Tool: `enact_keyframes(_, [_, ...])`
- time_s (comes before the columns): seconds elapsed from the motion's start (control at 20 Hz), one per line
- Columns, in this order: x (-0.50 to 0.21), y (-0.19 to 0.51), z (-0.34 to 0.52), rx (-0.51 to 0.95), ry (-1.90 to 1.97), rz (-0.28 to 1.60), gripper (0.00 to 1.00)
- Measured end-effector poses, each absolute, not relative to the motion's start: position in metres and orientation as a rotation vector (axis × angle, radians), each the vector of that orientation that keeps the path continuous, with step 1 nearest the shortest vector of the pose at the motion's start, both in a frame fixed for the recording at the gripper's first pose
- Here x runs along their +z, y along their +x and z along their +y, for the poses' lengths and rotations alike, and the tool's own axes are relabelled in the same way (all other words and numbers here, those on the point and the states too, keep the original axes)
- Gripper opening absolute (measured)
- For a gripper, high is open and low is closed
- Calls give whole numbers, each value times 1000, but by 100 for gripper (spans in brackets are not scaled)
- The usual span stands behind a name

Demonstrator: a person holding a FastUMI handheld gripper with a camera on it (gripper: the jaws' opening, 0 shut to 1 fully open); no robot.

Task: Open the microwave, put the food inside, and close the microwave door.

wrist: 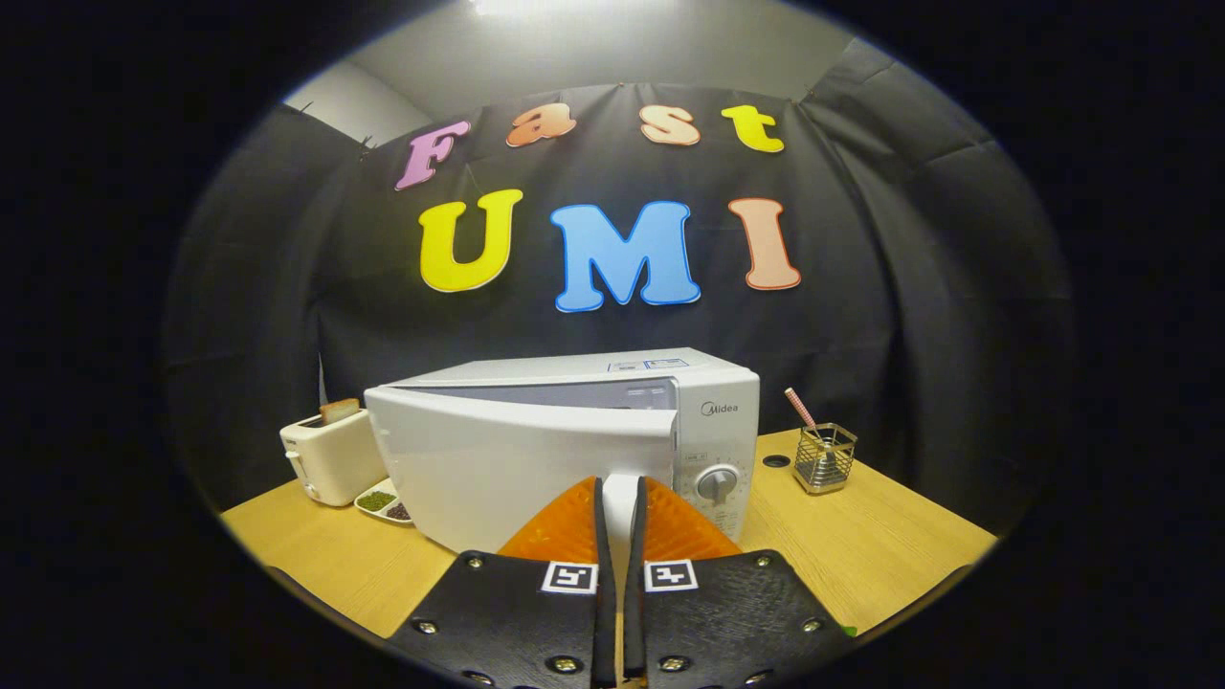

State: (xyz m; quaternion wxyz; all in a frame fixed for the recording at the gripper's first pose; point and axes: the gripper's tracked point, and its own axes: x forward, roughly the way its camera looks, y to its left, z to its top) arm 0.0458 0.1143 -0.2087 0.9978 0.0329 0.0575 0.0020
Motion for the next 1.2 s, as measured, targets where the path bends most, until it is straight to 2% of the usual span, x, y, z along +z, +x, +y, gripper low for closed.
enact_keyframes(0.45, [-198,-22,170,144,53,-4,2])
enact_keyframes(0.7, [-207,-42,157,116,67,-4,1])
enact_keyframes(0.75, [-211,-44,158,117,88,7,15])
enact_keyframes(0.85, [-217,-39,152,93,96,16,25])
enact_keyframes(1.2, [-255,-11,167,141,90,123,29])
